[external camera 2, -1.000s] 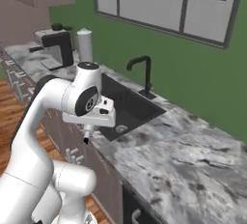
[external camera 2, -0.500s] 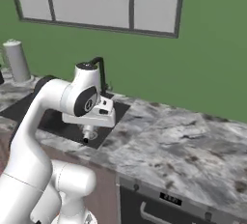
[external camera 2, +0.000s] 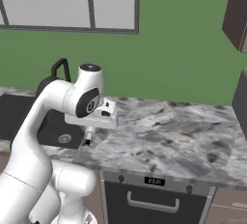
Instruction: Restock the sink supplies by placing the sponge and soap dispenser on the counter and next to the sink. Make sure the soap dispenser is upright.
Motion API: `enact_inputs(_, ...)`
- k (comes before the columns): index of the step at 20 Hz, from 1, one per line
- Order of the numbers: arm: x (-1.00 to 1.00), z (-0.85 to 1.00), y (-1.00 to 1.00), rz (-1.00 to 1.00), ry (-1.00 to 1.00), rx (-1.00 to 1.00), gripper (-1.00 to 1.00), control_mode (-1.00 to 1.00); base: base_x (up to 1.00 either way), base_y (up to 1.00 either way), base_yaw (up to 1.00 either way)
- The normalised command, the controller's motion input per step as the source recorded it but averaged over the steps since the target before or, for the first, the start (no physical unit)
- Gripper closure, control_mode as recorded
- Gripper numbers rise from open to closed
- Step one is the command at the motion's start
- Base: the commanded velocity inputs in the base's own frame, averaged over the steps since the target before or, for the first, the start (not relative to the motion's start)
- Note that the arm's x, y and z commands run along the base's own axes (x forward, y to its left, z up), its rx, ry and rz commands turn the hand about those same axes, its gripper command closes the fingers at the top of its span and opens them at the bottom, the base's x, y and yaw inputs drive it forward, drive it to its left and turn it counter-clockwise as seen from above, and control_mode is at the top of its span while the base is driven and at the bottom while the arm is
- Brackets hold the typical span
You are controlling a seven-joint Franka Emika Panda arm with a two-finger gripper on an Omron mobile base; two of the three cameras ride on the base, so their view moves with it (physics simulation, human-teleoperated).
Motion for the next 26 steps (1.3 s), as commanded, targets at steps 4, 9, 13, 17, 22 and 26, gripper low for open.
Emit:
enact_inputs(4, 1.00, -0.05, 0.23, 0.28, 0.28, -0.02, 1.00, -1.00, 0.00, 0.00, 0.00)
enact_inputs(9, 0.92, -0.15, 0.14, 0.44, 0.27, -0.14, 1.00, -1.00, 0.00, 0.00, 0.00)
enact_inputs(13, 0.66, -0.40, 0.05, 0.45, 0.12, -0.31, 1.00, -1.00, 0.00, 0.00, 0.00)
enact_inputs(17, 0.47, -0.41, 0.13, 0.42, 0.17, -0.39, 1.00, -1.00, 0.00, 0.00, 0.00)
enact_inputs(22, 0.37, -0.30, 0.04, 0.35, 0.28, -0.31, 1.00, -1.00, 0.00, 0.00, 0.00)
enact_inputs(26, 0.44, -0.17, 0.00, 0.36, 0.33, -0.28, 1.00, -1.00, 0.00, 0.00, 0.00)
